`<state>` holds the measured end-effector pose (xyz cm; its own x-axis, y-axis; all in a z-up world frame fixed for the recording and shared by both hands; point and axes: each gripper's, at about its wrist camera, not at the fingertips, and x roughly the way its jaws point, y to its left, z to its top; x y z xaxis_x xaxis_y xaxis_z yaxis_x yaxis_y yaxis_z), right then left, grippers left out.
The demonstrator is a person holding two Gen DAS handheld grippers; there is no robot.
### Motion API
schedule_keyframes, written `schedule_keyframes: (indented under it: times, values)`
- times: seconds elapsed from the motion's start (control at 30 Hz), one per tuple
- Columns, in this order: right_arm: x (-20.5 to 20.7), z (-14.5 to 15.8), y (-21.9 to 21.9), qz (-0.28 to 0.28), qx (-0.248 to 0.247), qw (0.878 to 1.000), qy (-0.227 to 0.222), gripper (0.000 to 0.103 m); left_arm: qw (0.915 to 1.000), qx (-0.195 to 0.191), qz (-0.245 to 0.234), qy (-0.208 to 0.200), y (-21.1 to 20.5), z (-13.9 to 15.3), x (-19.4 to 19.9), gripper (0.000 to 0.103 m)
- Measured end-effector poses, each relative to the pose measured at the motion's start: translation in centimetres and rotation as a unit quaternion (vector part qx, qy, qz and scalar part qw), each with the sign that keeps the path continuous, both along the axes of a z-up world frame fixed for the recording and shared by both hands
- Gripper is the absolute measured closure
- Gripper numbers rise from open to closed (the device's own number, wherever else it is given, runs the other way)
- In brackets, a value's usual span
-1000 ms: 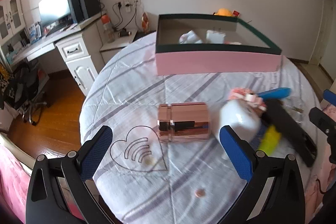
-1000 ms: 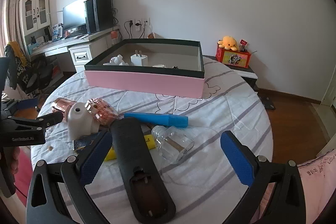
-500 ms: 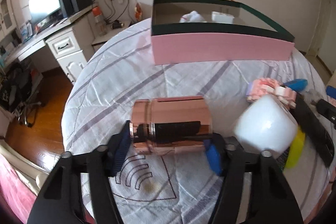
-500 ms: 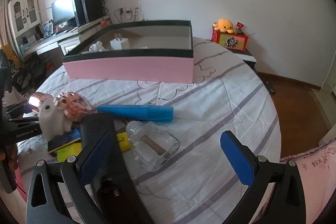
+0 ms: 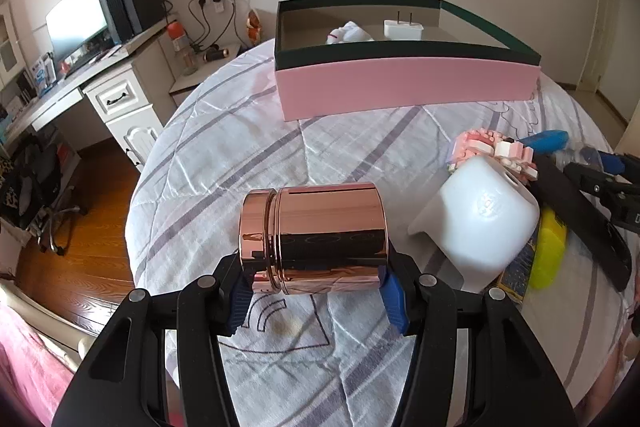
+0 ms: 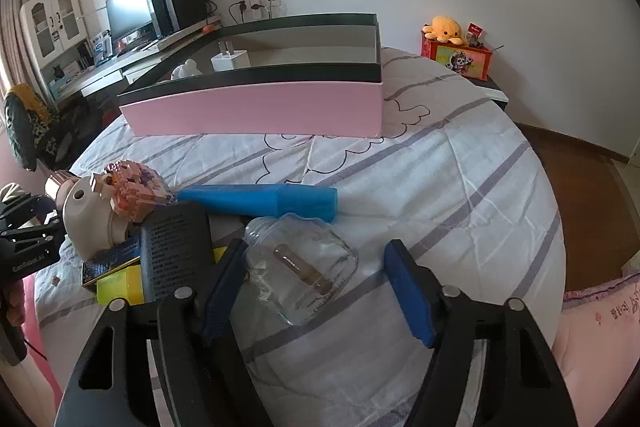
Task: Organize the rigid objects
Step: 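Grasp the rose-gold cylinder with the left tool while the right tool grasps the glass bottle, then lift the cylinder and glass bottle toward the pink box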
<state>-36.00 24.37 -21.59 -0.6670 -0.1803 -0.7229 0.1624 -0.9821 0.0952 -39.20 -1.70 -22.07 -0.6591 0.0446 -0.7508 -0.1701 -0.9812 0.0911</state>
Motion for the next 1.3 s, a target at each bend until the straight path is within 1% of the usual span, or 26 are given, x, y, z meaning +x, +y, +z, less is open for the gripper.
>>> schedule_keyframes:
  times: [0.03,0.1,0.23,0.37,0.47,0.53,0.6,0.73,0.87,0.93,1.07,1.13,1.17,1.3]
  values:
    - [-0.1,-0.1,-0.1,0.003,0.005,1.0,-0.002,0.048,1.0,-0.002,0.0,-0.002,0.0,-0.1,0.1,0.048]
    - [-0.2,-0.1,-0.4,0.004,0.022,1.0,-0.001,0.048,1.0,0.0,0.002,0.0,0.0,-0.1,0.3,0.049]
    - [-0.1,-0.1,-0.2,0.005,0.016,1.0,0.001,0.048,1.0,0.003,-0.002,0.002,-0.2,0.1,0.8,0.049]
    - [0.3,0.3,0.0,0.004,0.014,1.0,0.004,0.048,0.9998,0.019,-0.004,0.006,-0.5,0.7,1.3,0.049]
    - [0.9,1.0,0.3,-0.003,0.014,1.0,0.014,0.048,0.9997,0.02,-0.001,0.016,-0.6,1.5,1.7,0.049]
    - [1.0,1.5,0.5,-0.006,0.014,1.0,0.018,0.048,0.999,0.038,0.005,0.024,-1.0,2.2,2.1,0.049]
    - [1.4,2.2,0.6,-0.011,0.016,0.999,0.027,0.048,0.9986,0.045,0.003,0.028,-1.2,2.7,2.4,0.049]
    - [2.3,3.9,0.5,-0.008,0.009,0.999,0.048,0.048,0.9982,0.041,0.003,0.044,-1.1,4.1,3.5,0.049]
    - [3.4,5.7,-0.1,0.0,0.002,0.997,0.074,0.048,0.9969,0.038,0.0,0.069,-0.9,6.1,4.7,0.049]
    - [4.2,7.0,-0.6,0.006,-0.002,0.996,0.094,0.048,0.9957,0.033,0.0,0.087,-0.7,7.4,5.7,0.049]
    - [5.7,9.7,-1.7,0.019,-0.005,0.991,0.131,0.048,0.9922,0.035,0.017,0.118,-0.9,9.9,7.2,0.049]
    - [6.3,10.8,-2.2,0.024,-0.006,0.989,0.143,0.048,0.9893,0.024,0.029,0.141,-1.0,11.2,8.2,0.049]
    - [6.8,11.6,-2.5,0.027,-0.007,0.988,0.154,0.048,0.9876,0.026,0.033,0.151,-1.1,11.9,8.7,0.049]
    - [8.1,13.4,-3.8,0.041,-0.005,0.983,0.179,0.048,0.9822,0.022,0.038,0.182,-1.1,14.2,10.3,0.049]
